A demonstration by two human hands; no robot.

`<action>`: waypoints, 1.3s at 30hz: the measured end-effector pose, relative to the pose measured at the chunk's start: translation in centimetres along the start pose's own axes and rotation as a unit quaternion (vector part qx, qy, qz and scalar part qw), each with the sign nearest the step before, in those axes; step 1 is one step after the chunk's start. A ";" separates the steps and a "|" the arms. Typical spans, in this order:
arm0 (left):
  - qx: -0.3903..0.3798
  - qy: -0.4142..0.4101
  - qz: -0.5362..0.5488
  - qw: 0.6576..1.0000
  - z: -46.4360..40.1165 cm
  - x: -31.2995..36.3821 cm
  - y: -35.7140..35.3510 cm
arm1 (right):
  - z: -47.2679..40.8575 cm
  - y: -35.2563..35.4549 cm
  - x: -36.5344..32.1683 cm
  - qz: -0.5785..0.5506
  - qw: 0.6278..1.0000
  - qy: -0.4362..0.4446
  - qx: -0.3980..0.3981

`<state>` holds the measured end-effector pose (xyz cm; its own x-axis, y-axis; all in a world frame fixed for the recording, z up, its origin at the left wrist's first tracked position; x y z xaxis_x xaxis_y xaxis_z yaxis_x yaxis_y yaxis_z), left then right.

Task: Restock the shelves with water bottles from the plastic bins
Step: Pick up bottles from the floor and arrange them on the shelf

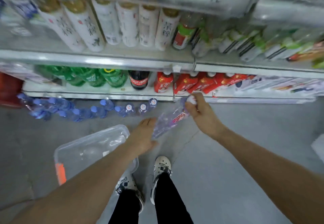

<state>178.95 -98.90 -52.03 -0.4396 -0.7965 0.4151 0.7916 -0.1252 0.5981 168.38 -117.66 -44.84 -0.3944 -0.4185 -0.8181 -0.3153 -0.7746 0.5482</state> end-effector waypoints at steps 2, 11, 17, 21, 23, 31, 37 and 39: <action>0.014 -0.018 0.057 0.998 4.5 2.6 3.6 | 0.3 3.9 -6.3 -0.012 0.999 0.024 0.021; 0.142 -0.084 0.114 0.980 20.0 10.7 17.5 | 4.9 11.1 -27.4 -0.053 0.967 0.099 0.227; 0.147 -0.105 0.056 0.982 26.2 13.6 24.7 | 6.7 15.0 -36.5 0.049 0.965 0.164 0.199; 0.199 -0.182 -0.043 0.962 30.3 17.0 32.4 | 7.3 20.2 -44.2 0.116 0.942 0.241 0.202; 0.258 -0.216 -0.081 0.938 32.9 19.5 37.3 | 7.3 23.6 -48.6 0.147 0.922 0.275 0.229; 0.518 -0.290 -0.083 0.800 43.7 30.6 55.4 | 7.1 38.1 -65.0 0.206 0.840 0.338 0.371; 0.596 -0.230 -0.115 0.761 44.0 36.3 63.5 | 3.9 46.8 -72.7 0.224 0.786 0.385 0.428; 0.605 -0.217 -0.115 0.757 42.9 37.8 65.2 | 2.2 48.9 -73.9 0.224 0.774 0.397 0.439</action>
<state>195.74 -111.76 32.07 -0.8122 -0.5342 0.2345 -0.1806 0.6124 0.7697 180.20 -123.53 42.81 -0.0887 -0.9816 -0.1689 -0.9032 0.0078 0.4291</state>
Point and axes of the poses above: each hand's wrist, its own z-axis away from the middle knuckle, its own y-axis out of the back of the hand, x = y × z, the point moved 2 cm from there along -z, towards the middle knuckle, and after that the axes turned 15 degrees about y, right-handed, at the moved point
